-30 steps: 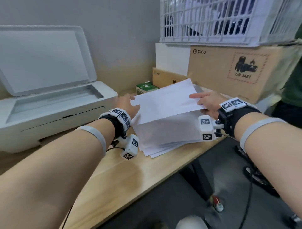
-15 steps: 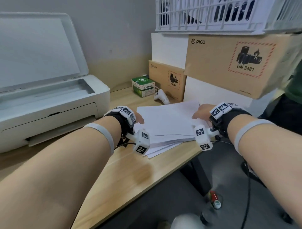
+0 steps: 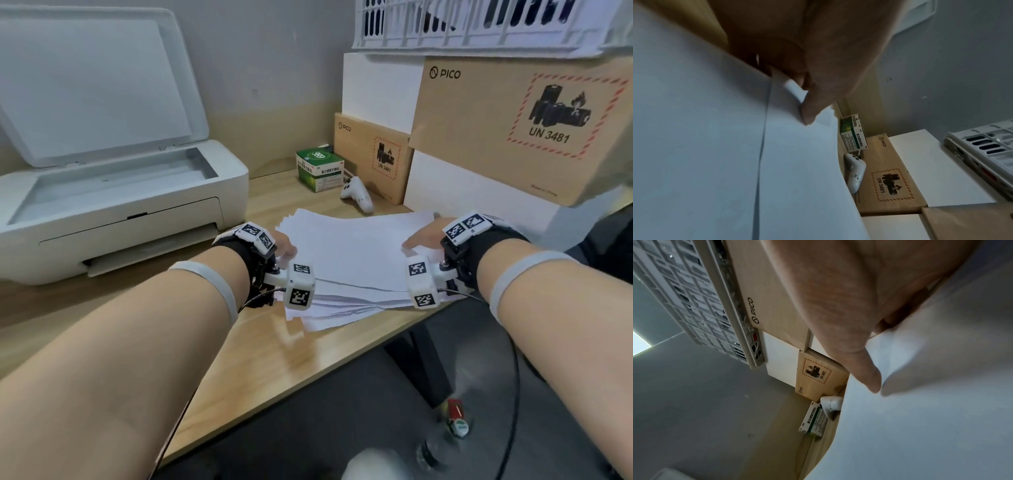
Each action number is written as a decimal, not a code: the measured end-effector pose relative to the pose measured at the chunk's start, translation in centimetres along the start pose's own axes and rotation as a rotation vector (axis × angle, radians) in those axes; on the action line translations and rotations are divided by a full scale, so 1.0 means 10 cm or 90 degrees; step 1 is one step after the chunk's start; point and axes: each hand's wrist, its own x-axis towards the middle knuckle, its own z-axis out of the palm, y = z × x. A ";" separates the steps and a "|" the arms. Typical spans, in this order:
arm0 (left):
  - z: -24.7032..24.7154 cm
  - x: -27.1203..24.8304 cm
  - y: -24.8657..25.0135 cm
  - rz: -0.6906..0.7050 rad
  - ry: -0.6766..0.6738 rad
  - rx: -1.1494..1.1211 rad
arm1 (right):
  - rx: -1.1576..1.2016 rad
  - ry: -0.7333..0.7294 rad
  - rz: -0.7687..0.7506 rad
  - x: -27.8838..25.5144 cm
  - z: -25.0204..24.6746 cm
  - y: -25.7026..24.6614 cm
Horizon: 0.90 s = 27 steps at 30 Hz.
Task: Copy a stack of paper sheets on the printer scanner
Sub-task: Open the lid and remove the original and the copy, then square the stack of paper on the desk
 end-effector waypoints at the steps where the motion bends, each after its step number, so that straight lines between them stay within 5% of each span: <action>1: 0.00 0.00 -0.04 0.012 -0.004 0.005 | 0.003 -0.002 -0.002 -0.03 0.01 -0.01; 5: -0.03 -0.13 -0.27 0.024 0.060 -0.175 | 0.032 -0.013 -0.020 -0.15 0.05 -0.02; 12: -0.39 -0.57 -0.84 0.200 0.200 -0.606 | 0.324 0.103 -0.095 -0.56 0.07 -0.34; 18: -0.95 -1.06 -1.40 0.200 0.389 -0.561 | 0.470 0.180 -0.282 -1.32 0.10 -0.97; 27: -0.76 -1.02 -2.15 0.117 0.362 -0.612 | 0.542 0.082 -0.323 -1.59 0.59 -1.25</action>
